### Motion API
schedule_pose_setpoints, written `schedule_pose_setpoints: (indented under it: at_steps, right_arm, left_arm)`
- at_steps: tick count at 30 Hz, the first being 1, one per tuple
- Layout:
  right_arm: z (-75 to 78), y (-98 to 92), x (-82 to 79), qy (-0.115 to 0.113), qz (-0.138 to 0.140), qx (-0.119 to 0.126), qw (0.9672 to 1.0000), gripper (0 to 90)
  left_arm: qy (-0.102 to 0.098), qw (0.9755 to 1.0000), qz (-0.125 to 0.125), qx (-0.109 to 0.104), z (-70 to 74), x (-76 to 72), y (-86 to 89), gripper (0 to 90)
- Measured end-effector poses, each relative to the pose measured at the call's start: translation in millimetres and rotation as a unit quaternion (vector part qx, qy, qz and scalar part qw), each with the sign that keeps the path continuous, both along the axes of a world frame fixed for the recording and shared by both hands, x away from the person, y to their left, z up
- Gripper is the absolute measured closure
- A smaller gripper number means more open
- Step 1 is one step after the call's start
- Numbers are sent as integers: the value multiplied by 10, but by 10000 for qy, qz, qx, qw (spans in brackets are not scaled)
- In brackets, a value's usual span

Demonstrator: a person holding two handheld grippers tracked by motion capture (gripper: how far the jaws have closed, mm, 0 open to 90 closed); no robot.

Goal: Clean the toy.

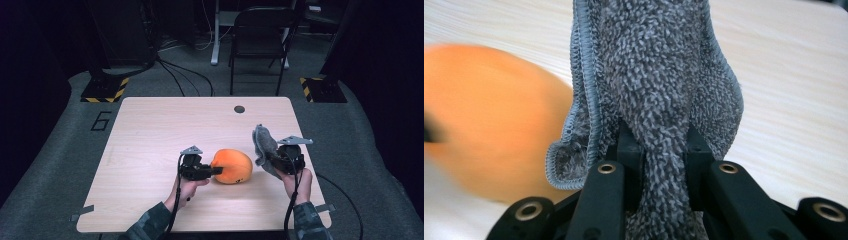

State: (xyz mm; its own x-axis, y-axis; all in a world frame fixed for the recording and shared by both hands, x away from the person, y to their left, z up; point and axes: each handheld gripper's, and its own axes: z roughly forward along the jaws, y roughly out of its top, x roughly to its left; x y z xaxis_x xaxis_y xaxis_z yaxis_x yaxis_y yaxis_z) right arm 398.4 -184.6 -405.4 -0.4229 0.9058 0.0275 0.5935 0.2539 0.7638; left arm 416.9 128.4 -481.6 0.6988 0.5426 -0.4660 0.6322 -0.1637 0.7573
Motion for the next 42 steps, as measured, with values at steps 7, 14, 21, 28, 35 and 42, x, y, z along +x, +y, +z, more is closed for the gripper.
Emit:
schedule_pose_setpoints:
  at_steps: [7,14,21,28,35,42]
  right_arm:
    - [189,613,-167,-142,865,147,9960,761]
    - [18,1018,-148,-87,1018,-219,9945,759]
    - [-67,870,-85,-82,854,-363,9957,760]
    - [-172,567,-30,111,492,-421,9978,759]
    - [-385,314,116,474,121,-464,9977,760]
    - [-650,187,249,969,-62,-480,9941,759]
  left_arm:
    - [-141,9998,48,94,13,-53,-54,760]
    - [-305,9992,43,242,13,-95,-92,760]
    - [-483,9983,-54,316,-2,-94,-122,760]
    - [-594,9976,-74,362,0,-115,-150,759]
    - [-579,9978,-90,299,-14,-105,-144,760]
    - [-577,9979,-77,280,-18,-106,-139,759]
